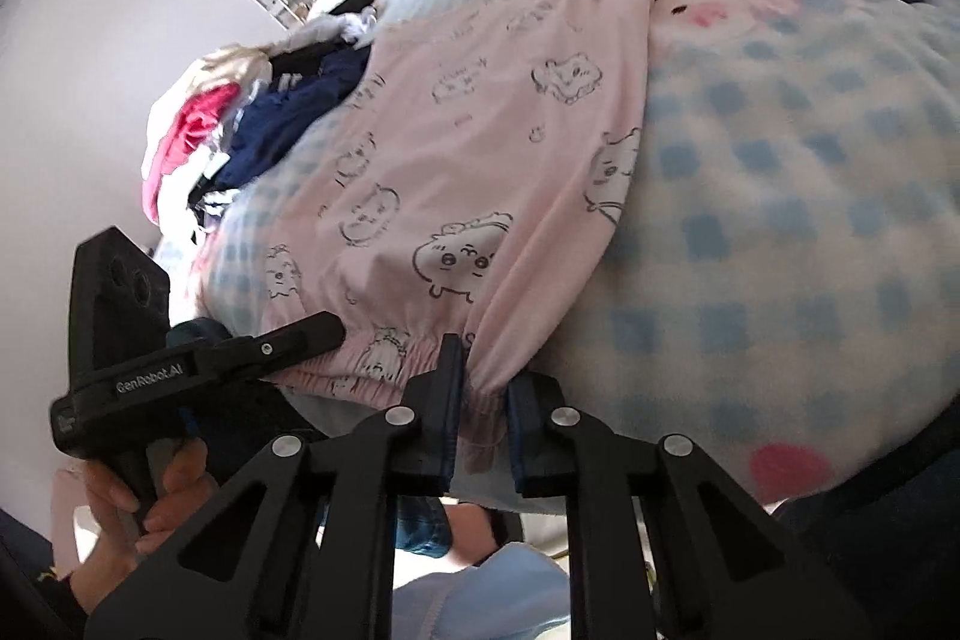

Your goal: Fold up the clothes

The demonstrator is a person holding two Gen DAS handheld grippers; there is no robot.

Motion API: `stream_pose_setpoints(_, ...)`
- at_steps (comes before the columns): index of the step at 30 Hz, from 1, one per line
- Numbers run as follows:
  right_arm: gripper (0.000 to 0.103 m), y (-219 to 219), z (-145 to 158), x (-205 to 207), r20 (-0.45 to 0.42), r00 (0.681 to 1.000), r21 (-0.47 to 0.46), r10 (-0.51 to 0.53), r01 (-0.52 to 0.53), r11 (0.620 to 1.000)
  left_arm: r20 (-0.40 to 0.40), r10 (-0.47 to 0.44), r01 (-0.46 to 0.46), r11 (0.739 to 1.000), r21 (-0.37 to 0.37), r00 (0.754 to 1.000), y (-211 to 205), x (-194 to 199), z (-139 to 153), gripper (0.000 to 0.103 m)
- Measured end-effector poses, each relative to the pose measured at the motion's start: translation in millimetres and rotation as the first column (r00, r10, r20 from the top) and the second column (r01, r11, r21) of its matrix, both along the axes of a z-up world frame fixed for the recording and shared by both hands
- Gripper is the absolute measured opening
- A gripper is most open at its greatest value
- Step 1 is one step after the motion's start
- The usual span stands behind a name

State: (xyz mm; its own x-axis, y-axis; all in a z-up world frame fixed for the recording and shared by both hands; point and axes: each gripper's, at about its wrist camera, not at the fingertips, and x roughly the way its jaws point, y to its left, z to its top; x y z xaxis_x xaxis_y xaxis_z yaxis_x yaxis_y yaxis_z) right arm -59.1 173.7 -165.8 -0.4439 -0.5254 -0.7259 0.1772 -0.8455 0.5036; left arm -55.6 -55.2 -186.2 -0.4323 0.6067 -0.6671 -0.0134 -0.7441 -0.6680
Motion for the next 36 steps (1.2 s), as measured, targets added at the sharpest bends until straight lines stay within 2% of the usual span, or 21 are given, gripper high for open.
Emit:
stream_pose_setpoints(6,0.011,8.0,14.7,12.2,-0.019,1.0,-0.051,-0.004,0.003,0.999,-0.043,-0.019,0.019,1.0,-0.013,0.999,-2.5,14.7,15.6,0.017)
stream_pose_setpoints(13,0.011,16.7,23.3,34.6,-0.027,1.0,-0.063,0.013,-0.015,0.998,-0.057,-0.046,0.046,0.999,-0.002,0.997,-11.5,32.4,24.8,0.017)
stream_pose_setpoints(18,0.011,17.5,31.6,45.1,-0.053,0.998,-0.037,0.036,-0.038,0.999,-0.069,-0.068,0.067,0.998,-0.014,0.995,-14.1,37.9,30.7,0.017)
stream_pose_setpoints(23,0.012,12.8,20.3,38.7,-0.008,1.0,-0.01,0.027,-0.027,1.0,-0.044,-0.075,0.075,0.997,-0.015,0.996,-11.8,33.5,26.1,0.017)
stream_pose_setpoints(26,0.012,12.8,21.4,36.1,-0.009,1.0,-0.006,0.029,-0.029,1.0,-0.059,-0.088,0.087,0.996,-0.017,0.994,-9.2,32.0,30.6,0.017)
stream_pose_setpoints(31,0.012,12.1,34.7,22.6,-0.041,0.998,0.002,0.043,-0.043,0.999,-0.089,-0.1,0.099,0.995,-0.008,0.991,-7.9,19.9,45.2,0.017)
stream_pose_setpoints(36,0.012,10.8,55.9,-3.4,-0.093,0.993,0.01,0.066,-0.066,0.998,-0.134,-0.111,0.112,0.994,-0.007,0.985,-8.5,-10.5,65.3,0.017)
